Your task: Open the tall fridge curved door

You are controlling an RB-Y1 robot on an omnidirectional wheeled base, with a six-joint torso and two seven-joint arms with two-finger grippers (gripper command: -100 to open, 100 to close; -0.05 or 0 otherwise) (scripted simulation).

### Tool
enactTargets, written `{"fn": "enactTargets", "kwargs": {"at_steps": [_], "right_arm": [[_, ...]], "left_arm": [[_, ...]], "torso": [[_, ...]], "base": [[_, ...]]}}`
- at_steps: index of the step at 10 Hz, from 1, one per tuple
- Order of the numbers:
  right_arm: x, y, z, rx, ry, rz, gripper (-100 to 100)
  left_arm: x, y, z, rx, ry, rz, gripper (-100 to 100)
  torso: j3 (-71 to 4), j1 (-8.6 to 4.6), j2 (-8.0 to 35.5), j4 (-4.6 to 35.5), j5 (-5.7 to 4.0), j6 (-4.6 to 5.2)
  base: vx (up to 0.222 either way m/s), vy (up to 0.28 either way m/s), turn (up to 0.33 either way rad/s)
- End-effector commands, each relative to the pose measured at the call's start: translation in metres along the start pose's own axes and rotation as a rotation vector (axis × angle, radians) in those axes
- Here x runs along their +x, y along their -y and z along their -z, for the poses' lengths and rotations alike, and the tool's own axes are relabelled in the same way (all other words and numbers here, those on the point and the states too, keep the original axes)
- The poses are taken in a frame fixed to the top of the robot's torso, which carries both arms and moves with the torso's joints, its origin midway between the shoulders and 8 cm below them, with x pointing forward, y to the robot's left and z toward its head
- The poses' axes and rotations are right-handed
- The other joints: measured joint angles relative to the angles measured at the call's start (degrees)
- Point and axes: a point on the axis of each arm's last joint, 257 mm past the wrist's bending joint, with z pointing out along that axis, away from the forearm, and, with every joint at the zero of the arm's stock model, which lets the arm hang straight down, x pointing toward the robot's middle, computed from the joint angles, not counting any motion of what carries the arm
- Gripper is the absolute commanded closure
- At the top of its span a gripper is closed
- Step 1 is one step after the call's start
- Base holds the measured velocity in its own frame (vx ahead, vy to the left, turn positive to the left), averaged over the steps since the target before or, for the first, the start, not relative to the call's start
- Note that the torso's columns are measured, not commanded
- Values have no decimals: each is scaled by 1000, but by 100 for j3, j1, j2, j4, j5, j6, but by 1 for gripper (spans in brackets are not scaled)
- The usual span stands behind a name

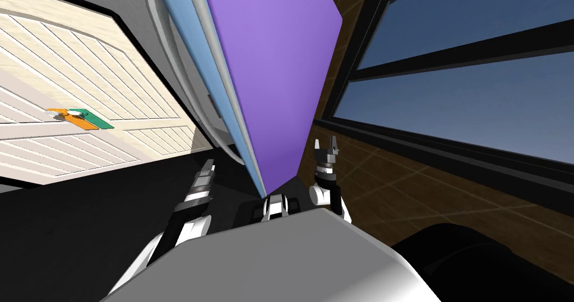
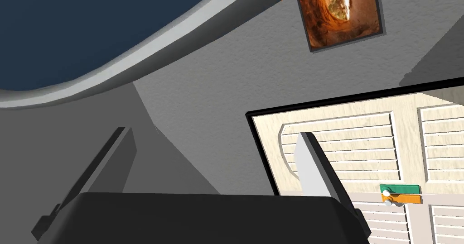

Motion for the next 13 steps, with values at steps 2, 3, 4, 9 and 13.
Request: {"fn": "enactTargets", "kwargs": {"at_steps": [2,3,4,9,13], "right_arm": [[0,0,0,0,0,0,0],[0,0,0,0,0,0,0],[0,0,0,0,0,0,0],[0,0,0,0,0,0,0],[0,0,0,0,0,0,0]], "left_arm": [[-1,-38,9,-80,5,-50,-100],[0,-52,14,-116,17,-54,-100],[2,-59,17,-134,24,-52,-100],[12,-76,28,-191,60,-21,-100],[11,-76,28,-192,61,-20,100]], "torso": [[4,-4,9,2,-3,0],[2,-3,4,1,-1,-1],[-6,-12,-10,-3,-4,1],[9,7,15,4,2,0],[2,-10,5,1,-3,0]], "base": [[111,-130,58],[151,-151,73],[143,-170,54],[61,-69,25],[16,2,-1]]}}
